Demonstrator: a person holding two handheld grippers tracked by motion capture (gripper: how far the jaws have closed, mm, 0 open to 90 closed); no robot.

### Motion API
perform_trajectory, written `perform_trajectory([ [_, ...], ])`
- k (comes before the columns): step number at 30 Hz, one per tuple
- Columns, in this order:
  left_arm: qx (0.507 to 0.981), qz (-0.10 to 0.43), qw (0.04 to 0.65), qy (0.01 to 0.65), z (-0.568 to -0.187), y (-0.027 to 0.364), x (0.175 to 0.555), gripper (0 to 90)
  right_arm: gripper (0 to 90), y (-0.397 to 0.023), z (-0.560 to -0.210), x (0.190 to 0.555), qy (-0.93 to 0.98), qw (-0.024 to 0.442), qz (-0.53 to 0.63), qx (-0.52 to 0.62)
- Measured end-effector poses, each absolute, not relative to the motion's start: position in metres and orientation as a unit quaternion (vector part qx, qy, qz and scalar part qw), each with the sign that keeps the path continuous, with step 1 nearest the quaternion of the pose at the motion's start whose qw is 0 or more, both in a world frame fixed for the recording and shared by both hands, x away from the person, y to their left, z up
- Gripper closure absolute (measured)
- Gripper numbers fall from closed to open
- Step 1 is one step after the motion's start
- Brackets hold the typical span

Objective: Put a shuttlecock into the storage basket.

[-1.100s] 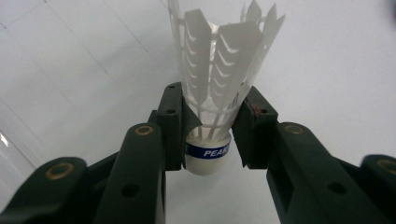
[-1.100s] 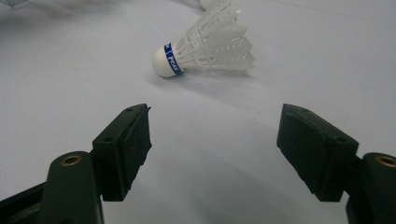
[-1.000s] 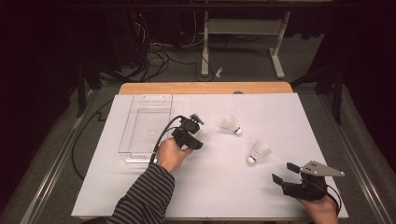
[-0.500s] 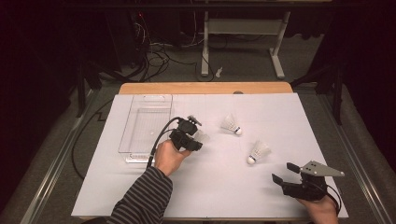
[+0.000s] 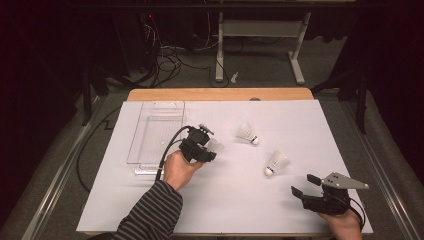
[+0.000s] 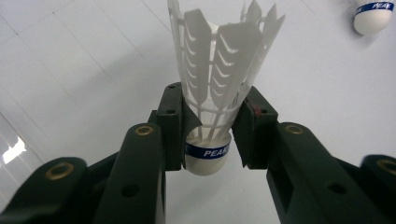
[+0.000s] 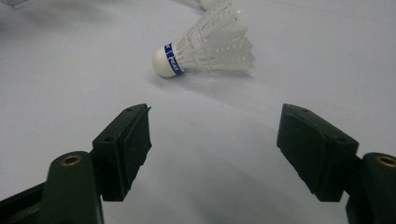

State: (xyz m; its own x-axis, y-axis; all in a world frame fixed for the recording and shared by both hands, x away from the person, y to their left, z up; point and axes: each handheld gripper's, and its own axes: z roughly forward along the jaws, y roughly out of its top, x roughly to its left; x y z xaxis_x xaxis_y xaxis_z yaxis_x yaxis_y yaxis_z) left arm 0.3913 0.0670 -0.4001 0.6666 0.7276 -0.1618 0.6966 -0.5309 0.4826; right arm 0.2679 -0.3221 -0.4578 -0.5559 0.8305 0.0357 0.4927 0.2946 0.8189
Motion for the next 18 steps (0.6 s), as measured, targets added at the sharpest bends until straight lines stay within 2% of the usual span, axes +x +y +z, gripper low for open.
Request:
perform_trajectory([
  [18, 0.864, 0.044, 0.283, 0.414, -0.389, 0.081, 0.389, 67.0, 26.4, -0.322, -0.458, 0.268, 0.779, 0.205, 0.415, 0.423],
])
